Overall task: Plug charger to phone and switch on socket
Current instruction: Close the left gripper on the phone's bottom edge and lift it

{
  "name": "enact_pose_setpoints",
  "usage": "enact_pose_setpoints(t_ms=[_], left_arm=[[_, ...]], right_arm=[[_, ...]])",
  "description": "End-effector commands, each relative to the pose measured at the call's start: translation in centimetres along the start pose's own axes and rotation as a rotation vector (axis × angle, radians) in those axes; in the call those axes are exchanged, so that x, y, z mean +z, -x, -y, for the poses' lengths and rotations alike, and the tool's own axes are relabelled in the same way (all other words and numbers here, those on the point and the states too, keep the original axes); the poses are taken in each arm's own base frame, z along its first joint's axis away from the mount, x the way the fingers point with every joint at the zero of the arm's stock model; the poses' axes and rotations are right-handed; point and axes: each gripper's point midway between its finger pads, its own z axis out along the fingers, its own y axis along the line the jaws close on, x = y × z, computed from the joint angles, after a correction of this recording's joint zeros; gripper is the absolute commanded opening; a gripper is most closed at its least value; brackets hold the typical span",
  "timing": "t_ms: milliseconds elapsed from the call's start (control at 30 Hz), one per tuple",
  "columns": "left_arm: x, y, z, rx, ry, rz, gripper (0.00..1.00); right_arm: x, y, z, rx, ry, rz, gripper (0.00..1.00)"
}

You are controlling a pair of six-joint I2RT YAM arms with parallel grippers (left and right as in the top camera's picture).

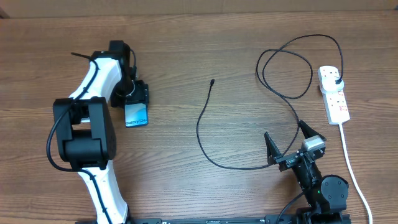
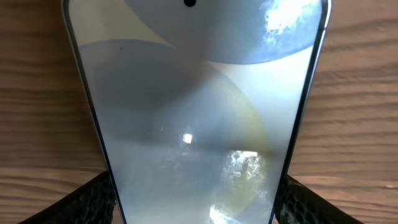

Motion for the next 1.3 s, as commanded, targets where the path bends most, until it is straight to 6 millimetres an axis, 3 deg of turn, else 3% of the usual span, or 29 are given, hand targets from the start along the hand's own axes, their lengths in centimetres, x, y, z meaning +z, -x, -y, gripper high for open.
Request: enact_pose_setpoints(t_ms=[0, 133, 367, 933, 1133, 1267], left_arm=[[1.7, -1.3, 3.5, 0.012, -0.064, -0.062, 0.72], [1.8, -1.4, 5.0, 0.044, -0.060, -0.050, 0.72], [1.9, -1.5, 5.9, -0.013, -0.014, -0.036, 0.73], [1.7, -0.5, 4.9, -0.043, 0.039, 0.004, 0.72], [1.7, -0.4, 4.5, -0.042, 0.065, 0.015, 0.89], [2.0, -0.5, 4.5, -0.040, 0.065, 0.015, 0.91]], right_arm=[[0.0, -0.2, 0.0, 0.002, 0.000, 0.003, 1.00], [0.0, -0.2, 0.0, 0.002, -0.001, 0.003, 1.00], [0.0, -0.2, 0.0, 0.001, 0.000, 0.003, 1.00], [0.0, -0.2, 0.0, 0.002, -0.001, 0.003, 1.00], [0.0, -0.2, 0.0, 0.002, -0.001, 0.003, 1.00], [0.0, -0.2, 0.0, 0.002, 0.000, 0.003, 1.00]])
